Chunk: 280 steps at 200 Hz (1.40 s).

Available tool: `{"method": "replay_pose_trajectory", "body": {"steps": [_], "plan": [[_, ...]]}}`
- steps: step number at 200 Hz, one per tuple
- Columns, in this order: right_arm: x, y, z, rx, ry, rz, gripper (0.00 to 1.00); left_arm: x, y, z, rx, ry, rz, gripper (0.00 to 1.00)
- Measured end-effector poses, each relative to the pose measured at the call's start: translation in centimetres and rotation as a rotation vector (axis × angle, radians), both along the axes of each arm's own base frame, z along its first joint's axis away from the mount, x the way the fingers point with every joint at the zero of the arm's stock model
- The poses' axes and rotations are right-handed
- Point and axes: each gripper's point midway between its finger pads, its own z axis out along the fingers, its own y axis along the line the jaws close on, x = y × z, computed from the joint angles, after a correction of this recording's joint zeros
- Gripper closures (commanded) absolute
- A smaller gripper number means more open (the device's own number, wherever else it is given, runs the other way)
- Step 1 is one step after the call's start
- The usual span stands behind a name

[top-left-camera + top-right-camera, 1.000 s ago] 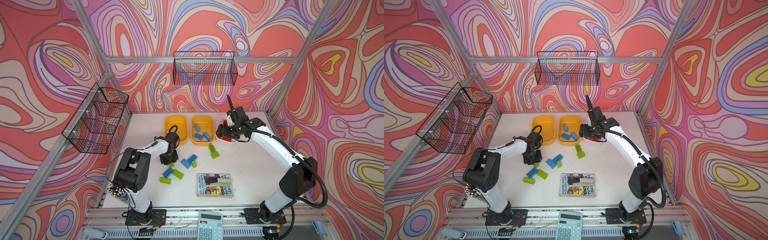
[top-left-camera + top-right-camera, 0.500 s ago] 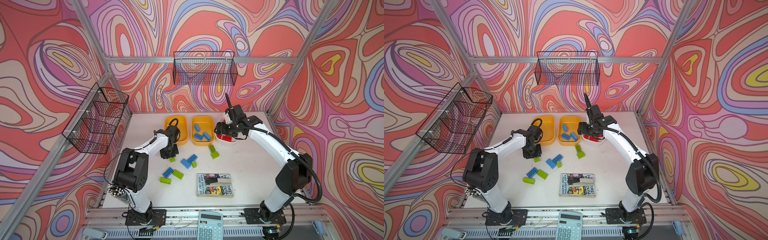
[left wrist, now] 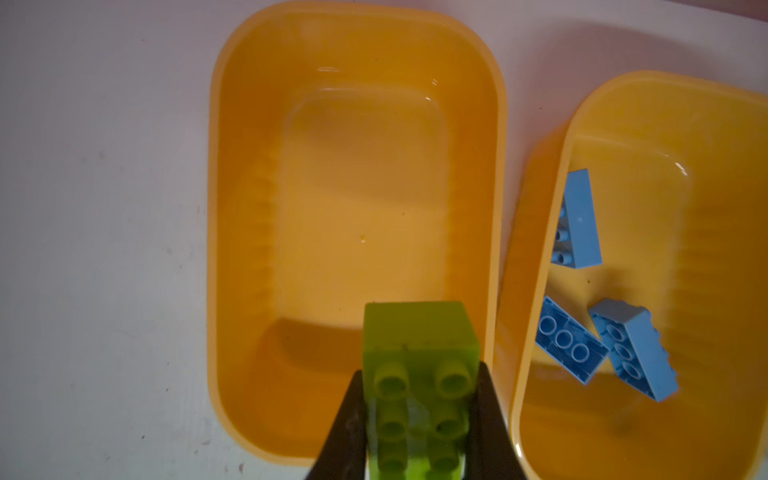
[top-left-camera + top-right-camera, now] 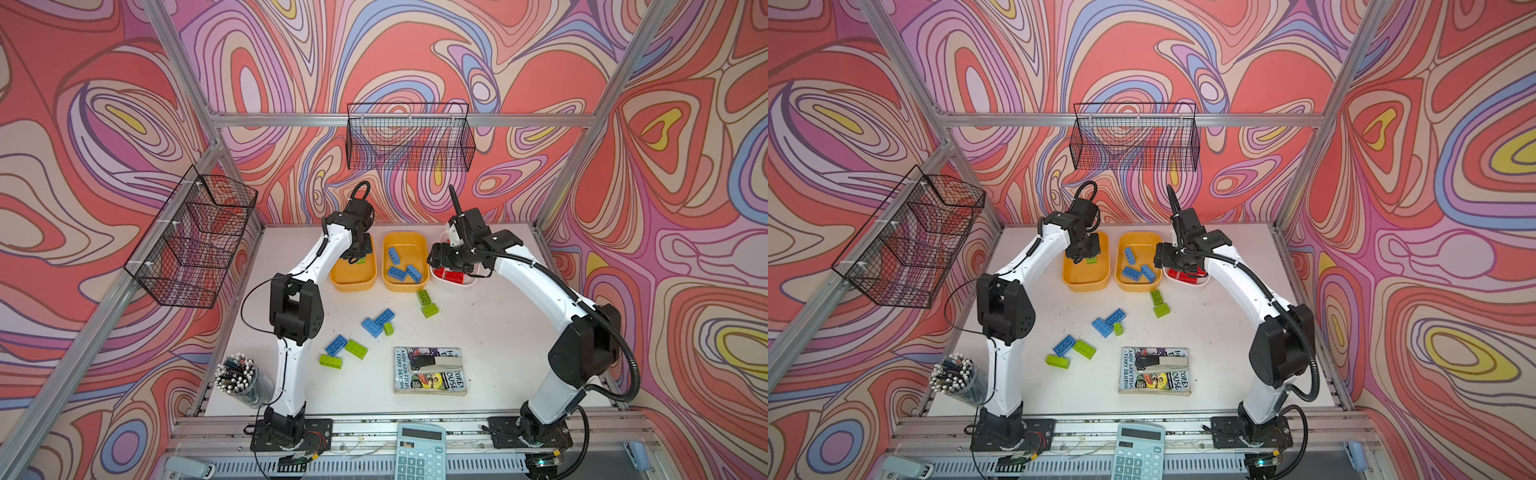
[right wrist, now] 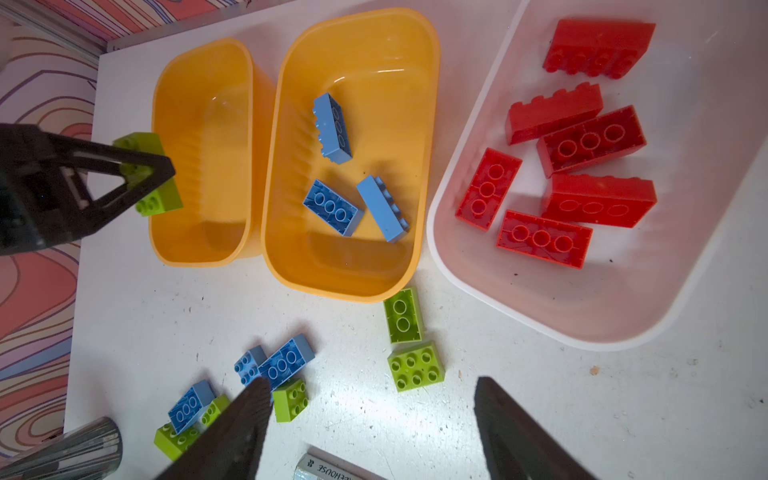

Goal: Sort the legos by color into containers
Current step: 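Carry the lime-green brick into the farther yellow bin and release it, then lower the left gripper and grasp another lime-green brick near the book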

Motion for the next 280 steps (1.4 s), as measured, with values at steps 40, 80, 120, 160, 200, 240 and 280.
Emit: {"method": "replay_pose_trajectory", "body": {"steps": [40,80,120,160,200,240,280], "plan": [[0.1,-0.5,0.2,-0.018,-0.012,-0.021,0.18,0.0,0.9,-2.4,0.014,0.072,0.004,0.46],[0.1,-0.6,0.8,-0.017,-0.026,-0.026,0.18,-2.6,1.5,-0.2,-0.012,0.061,0.024,0.49],[0.0,-0.4,0.8,-0.005,-0.023,-0.016,0.18,-11.1,3.8,2.2,-0.068,0.063,0.108,0.51],[-0.3,0.3,0.9,0.026,-0.015,0.014,0.18,-21.1,6.7,0.0,-0.103,0.114,0.255,0.52],[-1.2,0.8,-0.4,0.034,0.014,0.051,0.18,-28.5,6.8,-2.2,-0.145,0.129,0.351,0.52],[-4.0,0.2,-1.5,0.03,0.054,0.07,0.18,-32.7,6.4,-4.5,-0.195,0.144,0.424,0.53],[-5.8,-0.6,0.2,0.042,0.015,0.076,0.18,-34.3,6.6,-7.0,-0.197,0.176,0.502,0.52]]}}
